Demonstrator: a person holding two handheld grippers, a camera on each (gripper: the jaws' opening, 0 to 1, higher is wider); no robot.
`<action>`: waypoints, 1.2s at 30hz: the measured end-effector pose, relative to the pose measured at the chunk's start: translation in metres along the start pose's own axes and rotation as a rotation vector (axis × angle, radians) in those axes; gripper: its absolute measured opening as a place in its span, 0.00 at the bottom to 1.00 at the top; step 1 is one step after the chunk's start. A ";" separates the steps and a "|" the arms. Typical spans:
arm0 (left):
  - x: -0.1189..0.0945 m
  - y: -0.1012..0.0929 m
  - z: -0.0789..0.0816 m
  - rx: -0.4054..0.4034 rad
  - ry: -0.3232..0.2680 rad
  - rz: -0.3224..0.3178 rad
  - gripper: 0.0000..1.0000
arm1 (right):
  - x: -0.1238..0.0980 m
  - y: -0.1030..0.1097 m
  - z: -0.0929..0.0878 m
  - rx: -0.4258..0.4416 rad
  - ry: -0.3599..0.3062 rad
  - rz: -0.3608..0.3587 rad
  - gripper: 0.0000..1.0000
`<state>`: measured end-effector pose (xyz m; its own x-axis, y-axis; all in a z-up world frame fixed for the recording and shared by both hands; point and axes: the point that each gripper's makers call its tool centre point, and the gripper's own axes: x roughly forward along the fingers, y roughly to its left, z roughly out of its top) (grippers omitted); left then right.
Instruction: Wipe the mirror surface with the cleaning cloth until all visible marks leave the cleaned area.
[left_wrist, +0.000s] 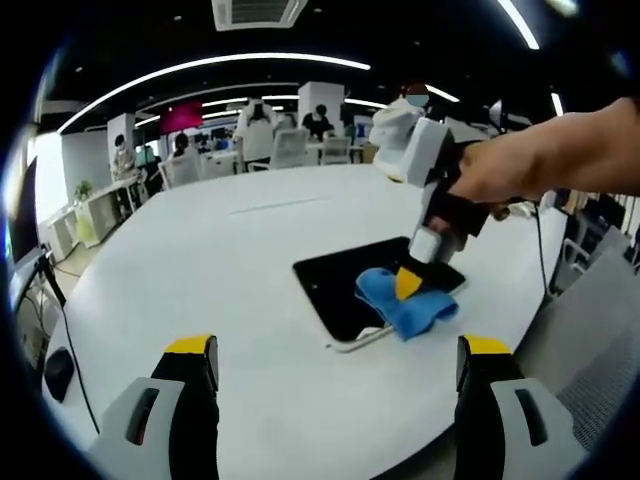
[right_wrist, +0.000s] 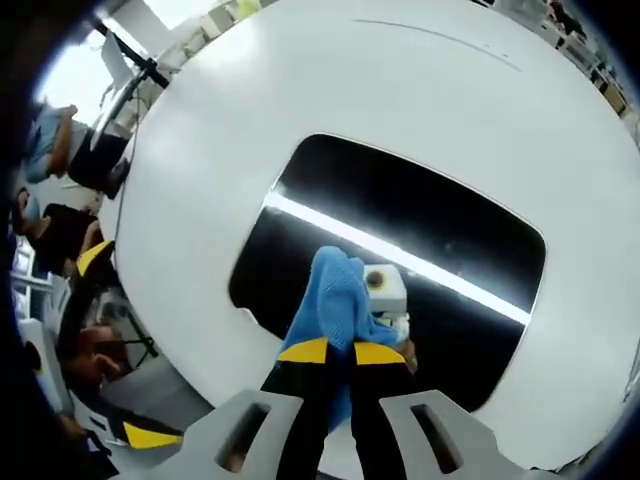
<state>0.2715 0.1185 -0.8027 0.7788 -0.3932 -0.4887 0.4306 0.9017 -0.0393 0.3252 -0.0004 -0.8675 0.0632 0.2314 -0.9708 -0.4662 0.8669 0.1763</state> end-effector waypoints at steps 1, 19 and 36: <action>0.000 0.000 0.000 -0.001 -0.003 0.000 1.00 | 0.000 0.002 0.000 0.002 0.002 0.000 0.02; 0.000 -0.001 0.001 -0.004 -0.006 -0.003 1.00 | 0.006 0.035 0.012 -0.027 -0.004 0.033 0.02; 0.000 -0.001 0.001 -0.006 -0.007 -0.008 1.00 | 0.011 0.062 0.024 -0.037 -0.006 0.086 0.02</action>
<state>0.2717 0.1168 -0.8019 0.7785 -0.4016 -0.4824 0.4341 0.8996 -0.0483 0.3177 0.0666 -0.8631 0.0265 0.3072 -0.9513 -0.5025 0.8267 0.2530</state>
